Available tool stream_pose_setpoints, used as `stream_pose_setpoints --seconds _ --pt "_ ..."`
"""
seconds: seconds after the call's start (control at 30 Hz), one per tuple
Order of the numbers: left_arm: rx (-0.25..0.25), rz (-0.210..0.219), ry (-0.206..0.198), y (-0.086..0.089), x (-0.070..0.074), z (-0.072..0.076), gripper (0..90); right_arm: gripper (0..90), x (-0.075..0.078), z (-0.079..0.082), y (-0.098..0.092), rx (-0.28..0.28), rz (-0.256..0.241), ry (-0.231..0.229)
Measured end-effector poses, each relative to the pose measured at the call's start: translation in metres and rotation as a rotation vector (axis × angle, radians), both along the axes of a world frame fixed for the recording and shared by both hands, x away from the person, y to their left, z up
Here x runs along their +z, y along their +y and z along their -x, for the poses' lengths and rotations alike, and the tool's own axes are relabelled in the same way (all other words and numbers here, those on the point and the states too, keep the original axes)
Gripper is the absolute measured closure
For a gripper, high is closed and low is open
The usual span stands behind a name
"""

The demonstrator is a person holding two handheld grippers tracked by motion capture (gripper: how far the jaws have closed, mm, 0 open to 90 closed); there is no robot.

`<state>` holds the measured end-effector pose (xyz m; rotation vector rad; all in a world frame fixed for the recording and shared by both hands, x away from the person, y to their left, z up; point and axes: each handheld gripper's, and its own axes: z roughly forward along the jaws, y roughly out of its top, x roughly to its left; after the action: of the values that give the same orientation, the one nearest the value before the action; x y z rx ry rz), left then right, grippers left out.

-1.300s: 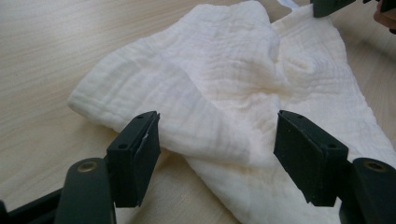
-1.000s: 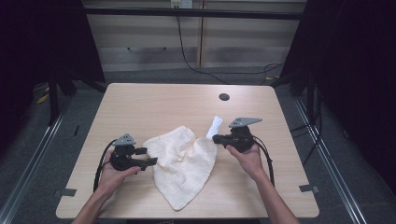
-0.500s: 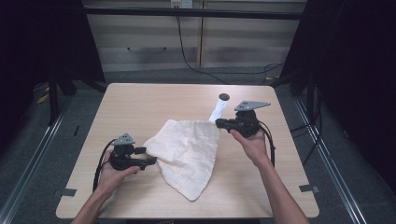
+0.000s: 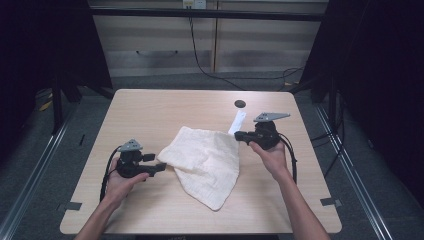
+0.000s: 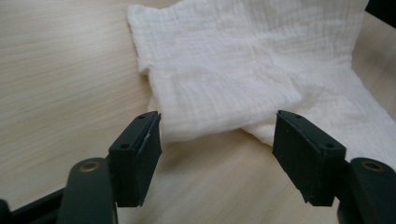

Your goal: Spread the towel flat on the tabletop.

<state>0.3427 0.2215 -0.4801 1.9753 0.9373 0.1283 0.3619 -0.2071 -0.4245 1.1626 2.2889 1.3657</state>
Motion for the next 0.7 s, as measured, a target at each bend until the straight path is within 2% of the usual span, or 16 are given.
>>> stream_pose_setpoints --seconds 0.03,0.13,0.17,0.27,0.4,0.5,0.53,0.57,0.7 --pt "0.005 0.005 0.011 0.001 0.001 -0.003 33.7 86.7 -0.004 0.000 -0.001 0.001 -0.005 0.005" --pt "0.020 0.019 -0.010 0.000 0.007 -0.012 38.7 86.7 -0.013 0.000 -0.003 -0.006 -0.019 0.018" --pt "0.012 0.013 -0.004 -0.001 0.009 -0.016 40.4 86.6 -0.016 0.000 -0.003 -0.007 -0.021 0.024" --pt "-0.005 -0.032 -0.004 -0.011 0.008 -0.029 44.5 86.6 -0.021 0.002 -0.004 -0.009 -0.030 0.028" --pt "-0.016 -0.070 0.036 -0.018 -0.002 -0.039 52.3 86.5 -0.025 0.003 -0.004 -0.005 -0.037 0.024" --pt "-0.040 -0.072 0.045 -0.021 -0.010 -0.038 65.3 86.3 -0.028 0.005 -0.004 -0.003 -0.039 0.032" --pt "-0.051 -0.086 0.045 -0.023 -0.011 -0.036 75.0 86.2 -0.029 0.005 -0.004 -0.005 -0.039 0.033" --pt "-0.062 -0.090 0.051 -0.024 -0.012 -0.034 80.2 86.0 -0.030 0.005 -0.004 -0.007 -0.039 0.033" --pt "-0.109 -0.088 0.058 -0.027 -0.012 -0.022 86.2 86.0 -0.032 0.006 -0.004 -0.012 -0.036 0.029"
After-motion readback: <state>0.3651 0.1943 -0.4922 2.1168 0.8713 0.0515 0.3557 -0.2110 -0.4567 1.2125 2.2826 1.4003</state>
